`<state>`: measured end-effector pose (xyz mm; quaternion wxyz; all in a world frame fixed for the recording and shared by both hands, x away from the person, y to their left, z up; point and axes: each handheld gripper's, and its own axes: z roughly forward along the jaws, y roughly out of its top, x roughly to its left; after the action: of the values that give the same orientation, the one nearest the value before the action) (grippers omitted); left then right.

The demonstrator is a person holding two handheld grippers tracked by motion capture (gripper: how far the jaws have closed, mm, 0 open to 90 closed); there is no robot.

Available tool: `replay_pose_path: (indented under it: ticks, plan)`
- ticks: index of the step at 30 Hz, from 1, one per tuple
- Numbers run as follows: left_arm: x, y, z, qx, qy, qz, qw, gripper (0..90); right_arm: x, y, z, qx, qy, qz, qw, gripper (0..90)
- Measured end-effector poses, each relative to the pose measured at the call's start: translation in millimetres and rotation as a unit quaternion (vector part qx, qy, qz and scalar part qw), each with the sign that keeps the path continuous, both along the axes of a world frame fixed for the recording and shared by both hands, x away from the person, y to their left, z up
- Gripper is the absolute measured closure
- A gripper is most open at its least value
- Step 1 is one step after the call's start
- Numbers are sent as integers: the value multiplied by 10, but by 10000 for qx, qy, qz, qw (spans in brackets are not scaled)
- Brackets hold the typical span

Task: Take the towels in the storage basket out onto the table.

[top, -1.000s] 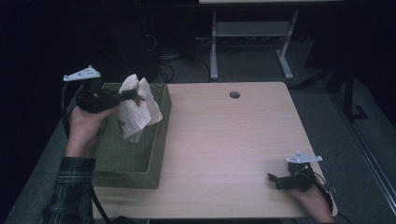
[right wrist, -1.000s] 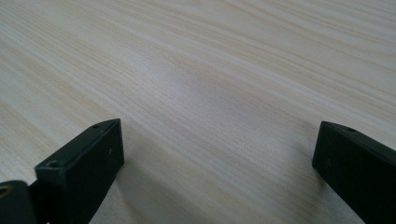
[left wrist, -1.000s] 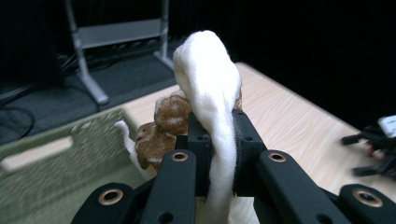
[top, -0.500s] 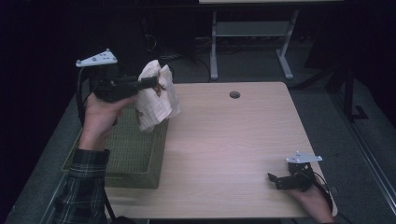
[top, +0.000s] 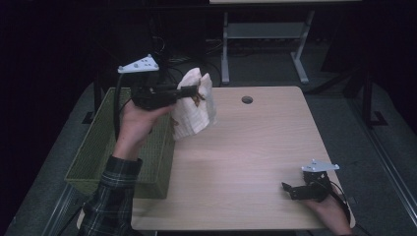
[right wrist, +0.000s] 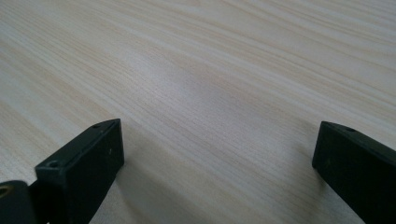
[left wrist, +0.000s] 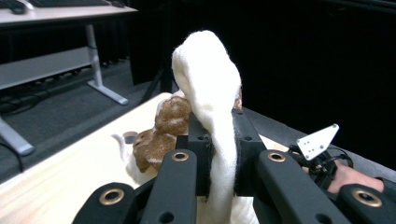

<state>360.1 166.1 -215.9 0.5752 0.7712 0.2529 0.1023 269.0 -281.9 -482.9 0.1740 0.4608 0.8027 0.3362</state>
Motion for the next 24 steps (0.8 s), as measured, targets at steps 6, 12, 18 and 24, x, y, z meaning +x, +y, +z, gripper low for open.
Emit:
replay_pose_path:
  ticks: [6, 12, 18, 24]
  plan:
    - [-4, -253, -218, 135, 161, -237, 9995, 809, 0, 0, 0, 0, 2, -3, 10000, 16]
    - [-23, -415, -363, 150, 253, -339, 9990, 809, -1, 0, 0, 0, 5, -2, 10000, 16]
    - [-49, -613, -547, 176, 369, -479, 9980, 809, 0, 0, 0, -4, 3, -3, 10000, 16]
    - [-58, -792, -706, 206, 479, -623, 9967, 809, -1, 0, 0, -1, 4, -2, 10000, 16]
